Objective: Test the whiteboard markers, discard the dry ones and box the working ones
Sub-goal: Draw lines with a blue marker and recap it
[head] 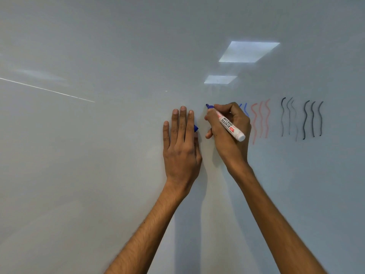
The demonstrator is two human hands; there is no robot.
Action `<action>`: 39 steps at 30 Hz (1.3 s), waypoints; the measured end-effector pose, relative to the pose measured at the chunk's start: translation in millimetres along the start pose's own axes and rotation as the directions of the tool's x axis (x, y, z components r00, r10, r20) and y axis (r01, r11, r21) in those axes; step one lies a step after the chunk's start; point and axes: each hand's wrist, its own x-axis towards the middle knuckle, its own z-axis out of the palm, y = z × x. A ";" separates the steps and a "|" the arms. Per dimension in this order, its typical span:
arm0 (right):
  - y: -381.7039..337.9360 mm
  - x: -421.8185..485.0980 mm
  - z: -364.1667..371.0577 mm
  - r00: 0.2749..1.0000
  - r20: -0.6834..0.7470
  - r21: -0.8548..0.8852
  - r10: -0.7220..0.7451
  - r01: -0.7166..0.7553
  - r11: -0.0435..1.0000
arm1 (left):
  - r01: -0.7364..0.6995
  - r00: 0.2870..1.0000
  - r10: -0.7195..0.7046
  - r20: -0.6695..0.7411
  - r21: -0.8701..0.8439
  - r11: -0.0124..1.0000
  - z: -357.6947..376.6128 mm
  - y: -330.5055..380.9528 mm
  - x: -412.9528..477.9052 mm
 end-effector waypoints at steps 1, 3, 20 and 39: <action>2.1 -3.6 0.2 1.000 0.009 0.011 0.007 -0.007 1.000 | -0.002 1.000 0.002 0.003 0.002 1.000 -0.5 -0.1 -0.4; 7.0 -13.1 -2.4 0.999 0.025 0.026 0.028 -0.029 0.999 | -0.004 1.000 0.004 0.005 0.004 1.000 -1.4 -0.2 -1.1; 21.4 -61.7 -25.7 0.987 0.026 -0.005 0.160 -0.160 0.987 | -0.020 1.000 0.020 0.020 0.003 1.000 -3.4 -0.4 -6.8; 22.5 -170.0 -87.0 0.795 0.100 0.183 0.598 -0.606 0.774 | 0.318 0.919 -0.166 0.357 -0.425 0.847 -74.0 15.1 -165.8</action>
